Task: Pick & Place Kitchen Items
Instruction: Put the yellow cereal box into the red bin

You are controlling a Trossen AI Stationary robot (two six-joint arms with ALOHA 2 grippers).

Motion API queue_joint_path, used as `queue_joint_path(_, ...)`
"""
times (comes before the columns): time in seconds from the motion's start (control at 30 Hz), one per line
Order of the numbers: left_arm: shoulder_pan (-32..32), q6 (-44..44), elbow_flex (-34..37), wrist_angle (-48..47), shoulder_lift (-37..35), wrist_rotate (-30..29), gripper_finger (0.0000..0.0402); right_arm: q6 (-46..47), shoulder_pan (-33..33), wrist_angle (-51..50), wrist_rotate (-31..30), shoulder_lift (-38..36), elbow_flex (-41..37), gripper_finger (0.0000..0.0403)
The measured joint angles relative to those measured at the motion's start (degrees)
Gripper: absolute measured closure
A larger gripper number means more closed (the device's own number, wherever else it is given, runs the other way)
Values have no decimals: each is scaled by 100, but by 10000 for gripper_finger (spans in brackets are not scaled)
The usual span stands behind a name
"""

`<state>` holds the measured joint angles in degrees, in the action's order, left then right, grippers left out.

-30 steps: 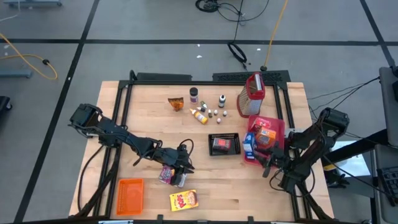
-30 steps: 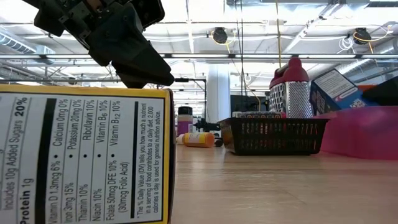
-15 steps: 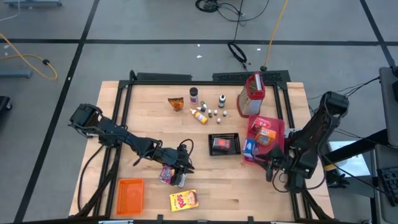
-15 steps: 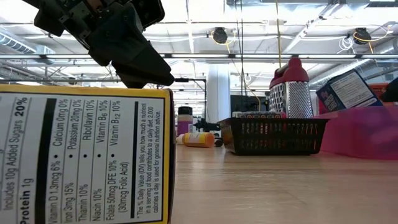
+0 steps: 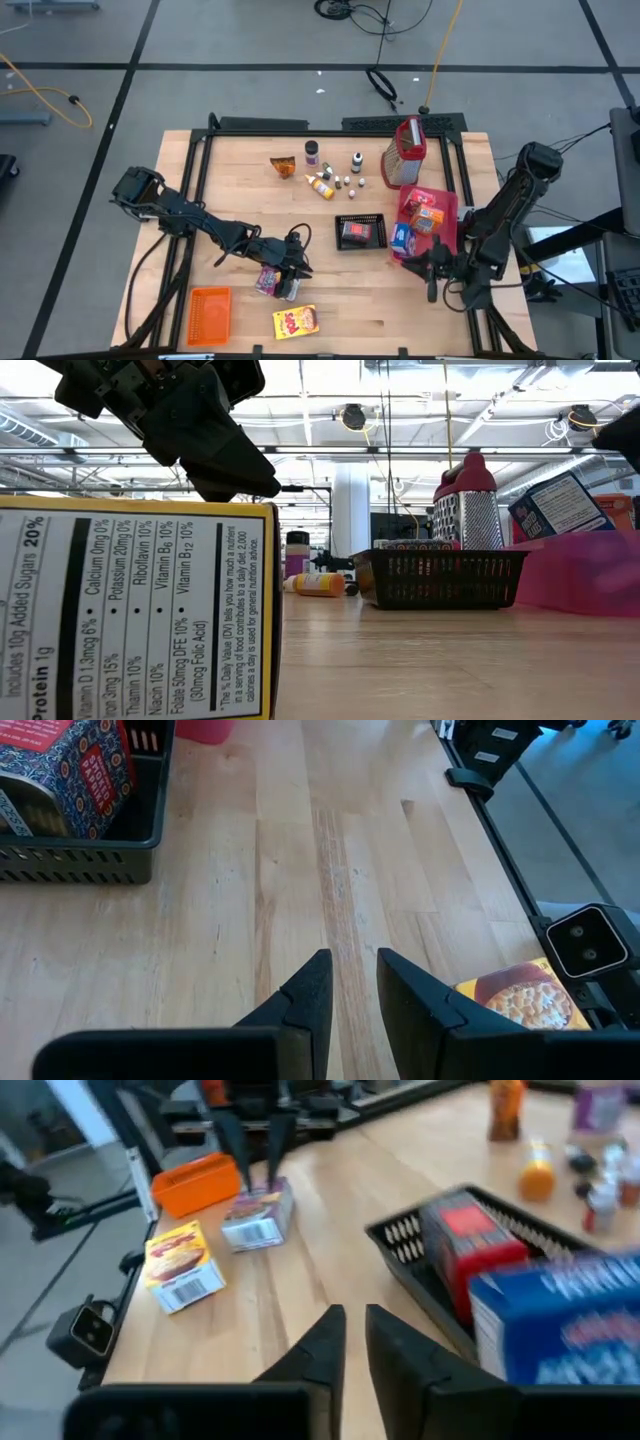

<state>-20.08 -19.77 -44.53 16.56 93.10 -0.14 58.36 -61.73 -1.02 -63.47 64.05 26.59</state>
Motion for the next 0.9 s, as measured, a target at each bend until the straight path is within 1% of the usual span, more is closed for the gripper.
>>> queue_joint_path(0.07, 0, 0, 0, 0, 0, 1, 321, -524, 77, 342, 226, -2, 0, 378)
queue_joint_path(0.13, 0, 0, 0, 0, 0, 0, 321, -722, 98, 503, 365, 1, 2, 389)
queue_joint_path(0.2, 0, 0, 0, 0, 0, 2, 321, -858, 96, 698, 369, 1, 2, 399)
queue_joint_path(0.3, 0, 2, 0, 0, 0, 2, 321, -1269, 110, 1173, 366, 1, 1, 399)
queue_joint_path(0.4, 0, -2, 0, 0, 0, 2, 321, -1844, 208, 1899, 391, 50, 0, 397)
queue_joint_path(0.47, -6, -49, 0, 0, 0, 7, 321, -2398, 290, 2507, 579, 149, 2, 398)
queue_joint_path(0.57, -52, -138, 0, -17, 0, 38, 321, -3154, 511, 3615, 1119, 474, 1, 402)
queue_joint_path(0.63, -123, -138, 0, -17, 0, 54, 321, -3565, 699, 4435, 1653, 749, 2, 402)
queue_joint_path(0.73, -267, -139, 0, -17, 0, 63, 321, -3775, 980, 5424, 2513, 1225, 2, 402)
queue_joint_path(0.8, -387, -141, 0, -19, 0, 65, 321, -3762, 1120, 5854, 2947, 1561, 25, 402)
queue_joint_path(0.9, -579, -183, 0, -52, 0, 66, 321, -3672, 1265, 5950, 3228, 2081, 288, 402)
